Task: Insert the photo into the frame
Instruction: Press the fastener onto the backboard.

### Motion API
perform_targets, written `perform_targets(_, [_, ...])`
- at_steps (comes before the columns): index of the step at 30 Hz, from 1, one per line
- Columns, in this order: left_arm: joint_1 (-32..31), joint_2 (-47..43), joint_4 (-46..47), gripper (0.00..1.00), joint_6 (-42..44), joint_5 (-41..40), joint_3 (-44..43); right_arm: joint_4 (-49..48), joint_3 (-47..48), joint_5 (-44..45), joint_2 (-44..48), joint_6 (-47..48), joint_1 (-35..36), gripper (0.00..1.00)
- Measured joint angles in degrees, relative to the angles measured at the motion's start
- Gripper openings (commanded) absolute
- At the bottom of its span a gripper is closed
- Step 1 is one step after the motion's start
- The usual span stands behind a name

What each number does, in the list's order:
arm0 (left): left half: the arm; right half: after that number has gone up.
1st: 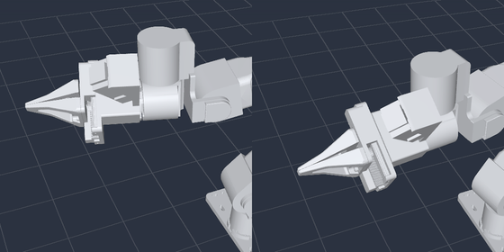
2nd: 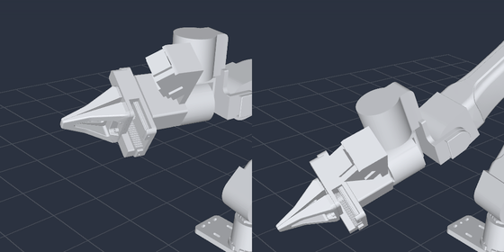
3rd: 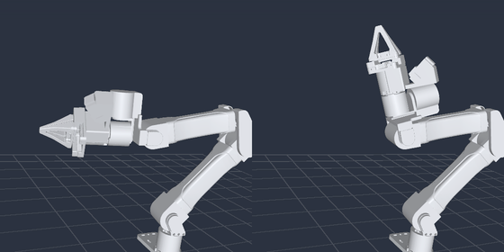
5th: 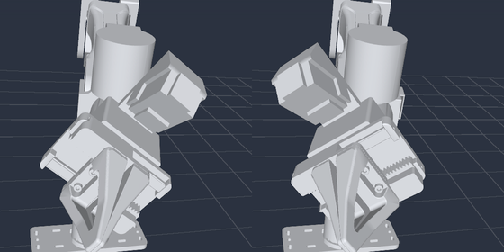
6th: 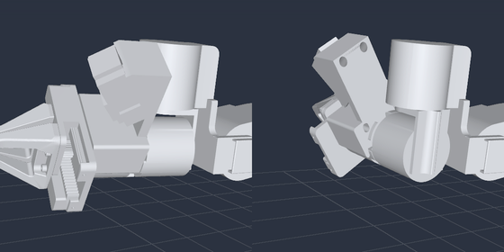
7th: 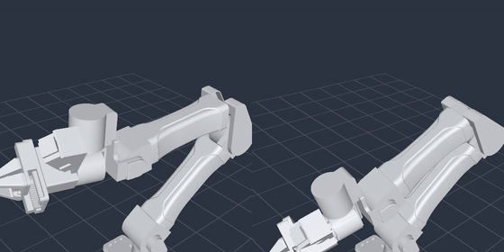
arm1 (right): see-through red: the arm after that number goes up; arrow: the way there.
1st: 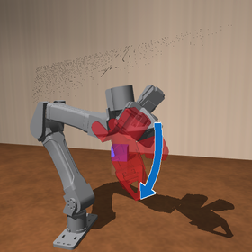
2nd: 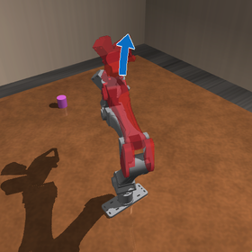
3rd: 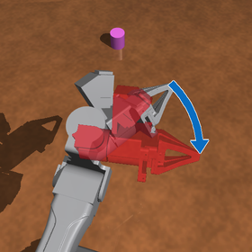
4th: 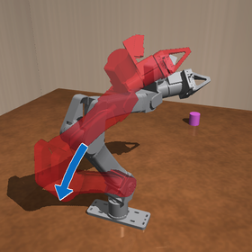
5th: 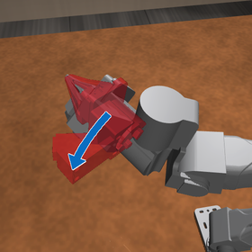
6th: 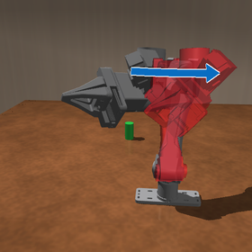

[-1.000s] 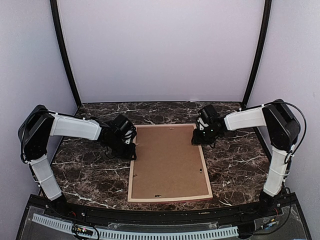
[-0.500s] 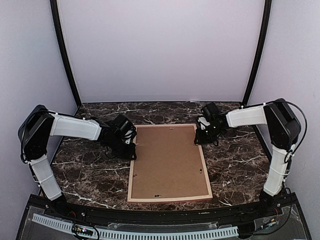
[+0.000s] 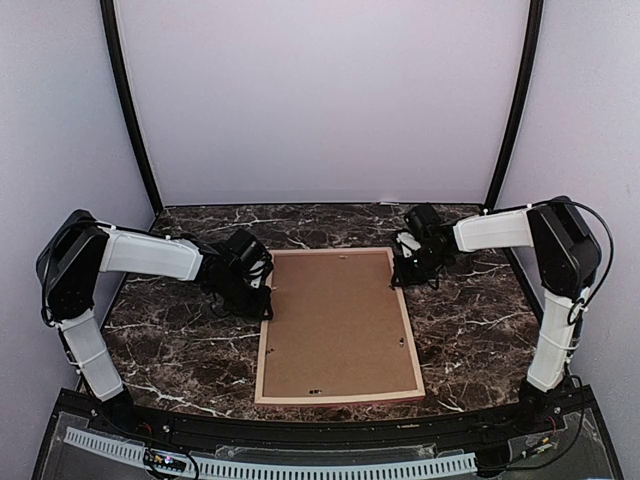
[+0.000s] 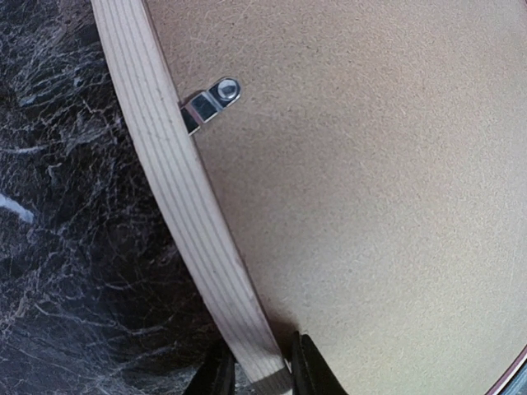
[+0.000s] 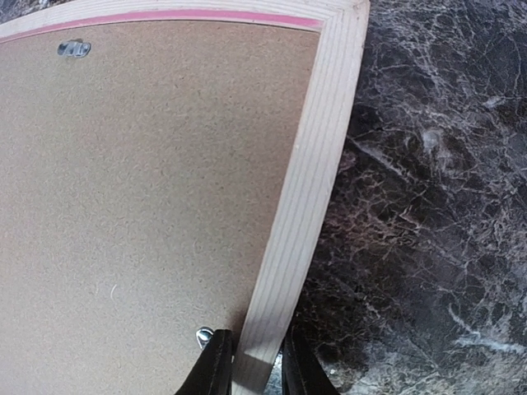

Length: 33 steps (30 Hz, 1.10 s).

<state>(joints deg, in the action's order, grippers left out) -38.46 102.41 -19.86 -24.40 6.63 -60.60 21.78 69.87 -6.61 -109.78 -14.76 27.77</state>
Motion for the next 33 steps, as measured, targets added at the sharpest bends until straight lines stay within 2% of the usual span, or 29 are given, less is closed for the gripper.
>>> perform_targets(6, [0.00,0.00,0.00,0.23,0.00,0.00,0.00,0.28,0.31,-1.29,-0.20,2.19,-0.09,0.35])
perform_targets(15, [0.00,0.00,-0.02,0.23,0.00,0.00,0.00,0.61,0.17,-2.60,0.39,1.60,-0.07,0.39])
perform_targets(22, [0.00,0.00,-0.02,0.23,0.04,0.00,0.00,0.55,0.04,-3.54,0.50,-0.26,-0.02,0.47])
perform_targets(26, [0.00,0.00,-0.02,0.23,0.07,-0.02,0.00,0.59,0.04,-3.23,0.50,-0.92,0.35,0.47])
perform_targets(33, [0.00,0.00,-0.04,0.23,0.07,-0.02,-0.02,1.11,0.04,0.17,0.50,-0.68,1.46,0.41])
